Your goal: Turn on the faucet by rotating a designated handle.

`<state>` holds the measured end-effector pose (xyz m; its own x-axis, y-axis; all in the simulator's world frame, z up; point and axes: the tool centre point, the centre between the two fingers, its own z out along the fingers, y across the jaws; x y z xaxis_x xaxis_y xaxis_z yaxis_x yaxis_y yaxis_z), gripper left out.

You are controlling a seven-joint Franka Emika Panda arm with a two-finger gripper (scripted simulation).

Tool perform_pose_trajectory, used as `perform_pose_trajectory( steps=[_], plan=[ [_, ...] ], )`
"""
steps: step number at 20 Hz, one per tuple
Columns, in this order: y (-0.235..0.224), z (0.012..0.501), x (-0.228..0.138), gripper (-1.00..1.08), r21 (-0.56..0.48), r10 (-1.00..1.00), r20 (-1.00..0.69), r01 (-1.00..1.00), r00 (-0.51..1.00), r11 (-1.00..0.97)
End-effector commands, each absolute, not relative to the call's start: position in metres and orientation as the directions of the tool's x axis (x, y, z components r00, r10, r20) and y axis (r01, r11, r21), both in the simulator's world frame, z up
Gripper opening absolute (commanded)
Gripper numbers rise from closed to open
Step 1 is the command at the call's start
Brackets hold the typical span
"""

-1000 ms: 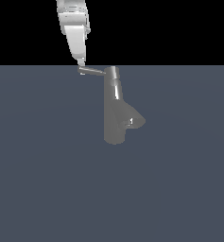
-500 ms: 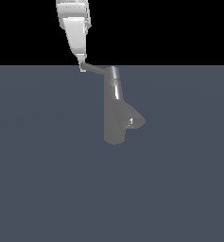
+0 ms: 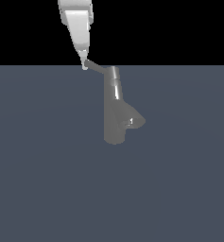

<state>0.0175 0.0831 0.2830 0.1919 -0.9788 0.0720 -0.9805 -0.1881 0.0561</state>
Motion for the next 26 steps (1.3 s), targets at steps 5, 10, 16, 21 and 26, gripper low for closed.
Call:
perform_pose_trajectory(
  steps=[5,10,16,21,26],
  plan=[
    [0.06,0.289,0.003,-1.0,0.064,-0.98,0.073,-0.981,0.186,-0.182],
    [0.046,0.294,-0.006,-1.0,0.065,-0.98,0.073,-0.981,0.186,-0.182],
    [0.03,0.301,-0.018,-1.0,0.067,-0.98,0.073,-0.981,0.186,-0.182],
    [0.03,0.305,-0.017,-1.0,0.059,-0.977,0.07,-0.979,0.2,-0.196],
    [0.0,0.304,-0.013,-1.0,0.062,-0.978,0.071,-0.98,0.195,-0.191]
  ],
)
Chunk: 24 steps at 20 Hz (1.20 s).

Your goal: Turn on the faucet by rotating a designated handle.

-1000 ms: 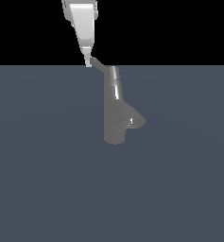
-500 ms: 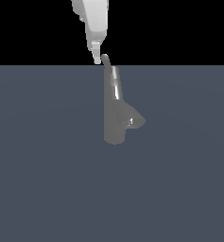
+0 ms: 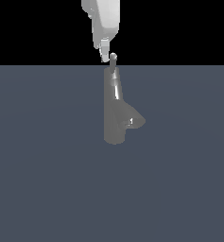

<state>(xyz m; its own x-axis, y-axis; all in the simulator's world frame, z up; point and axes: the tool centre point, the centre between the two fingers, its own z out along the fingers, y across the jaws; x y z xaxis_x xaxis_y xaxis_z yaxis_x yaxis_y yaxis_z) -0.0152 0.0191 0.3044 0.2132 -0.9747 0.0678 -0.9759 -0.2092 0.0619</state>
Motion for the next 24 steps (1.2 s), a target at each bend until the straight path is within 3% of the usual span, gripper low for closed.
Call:
perform_pose_trajectory(
  steps=[1,12,14,24],
  plan=[
    [-0.006,0.304,-0.012,-1.0,0.062,-0.978,0.071,-0.98,0.195,-0.19],
    [-0.061,0.303,-0.004,-1.0,0.068,-0.98,0.073,-0.981,0.187,-0.182],
    [-0.037,0.307,-0.001,-1.0,0.057,-0.974,0.066,-0.975,0.218,-0.215],
    [-0.054,0.299,0.014,-1.0,0.059,-0.975,0.068,-0.976,0.211,-0.207]
  ],
)
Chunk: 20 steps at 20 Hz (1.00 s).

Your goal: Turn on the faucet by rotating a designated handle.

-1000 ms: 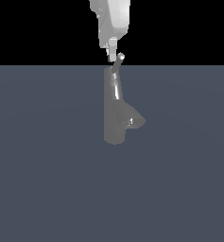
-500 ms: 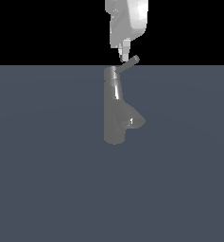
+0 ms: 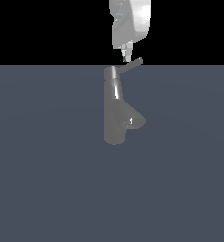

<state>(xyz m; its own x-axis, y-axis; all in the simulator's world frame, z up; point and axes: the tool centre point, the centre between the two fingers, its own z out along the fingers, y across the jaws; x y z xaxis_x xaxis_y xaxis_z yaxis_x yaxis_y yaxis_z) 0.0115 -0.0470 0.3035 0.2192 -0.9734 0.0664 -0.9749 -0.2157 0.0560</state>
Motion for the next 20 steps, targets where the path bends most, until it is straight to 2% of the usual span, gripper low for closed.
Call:
perform_pose_trajectory(
  steps=[1,20],
  plan=[
    [-0.056,0.298,0.016,-1.0,0.059,-0.975,0.068,-0.977,0.211,-0.207],
    [-0.091,0.283,0.046,-1.0,0.065,-0.978,0.071,-0.979,0.196,-0.192]
  ],
)
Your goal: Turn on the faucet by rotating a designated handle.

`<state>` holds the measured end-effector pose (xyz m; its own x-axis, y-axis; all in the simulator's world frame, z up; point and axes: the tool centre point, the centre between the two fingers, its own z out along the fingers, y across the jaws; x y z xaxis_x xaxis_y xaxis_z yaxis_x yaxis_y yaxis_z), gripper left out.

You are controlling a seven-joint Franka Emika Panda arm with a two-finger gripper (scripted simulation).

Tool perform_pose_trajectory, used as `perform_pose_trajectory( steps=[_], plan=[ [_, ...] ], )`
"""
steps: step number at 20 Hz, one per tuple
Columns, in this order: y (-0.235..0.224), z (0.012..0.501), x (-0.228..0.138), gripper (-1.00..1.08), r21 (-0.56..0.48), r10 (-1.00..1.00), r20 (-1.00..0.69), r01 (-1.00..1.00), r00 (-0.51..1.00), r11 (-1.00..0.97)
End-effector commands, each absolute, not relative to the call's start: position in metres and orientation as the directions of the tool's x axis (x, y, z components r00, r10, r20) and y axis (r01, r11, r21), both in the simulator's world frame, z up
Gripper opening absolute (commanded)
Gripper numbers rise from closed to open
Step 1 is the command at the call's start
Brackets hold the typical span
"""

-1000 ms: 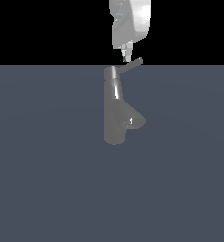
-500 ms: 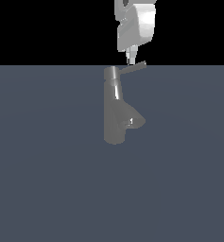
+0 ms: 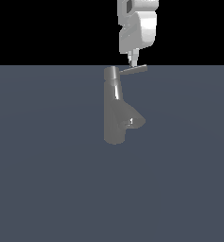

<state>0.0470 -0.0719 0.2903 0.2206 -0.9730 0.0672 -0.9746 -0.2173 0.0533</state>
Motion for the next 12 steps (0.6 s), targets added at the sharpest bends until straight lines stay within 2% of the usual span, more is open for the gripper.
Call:
perform_pose_trajectory(
  steps=[1,12],
  plan=[
    [-0.093,0.283,0.048,-1.0,0.065,-0.978,0.071,-0.979,0.196,-0.191],
    [-0.112,0.275,0.064,-1.0,0.068,-0.98,0.073,-0.981,0.187,-0.183]
  ],
)
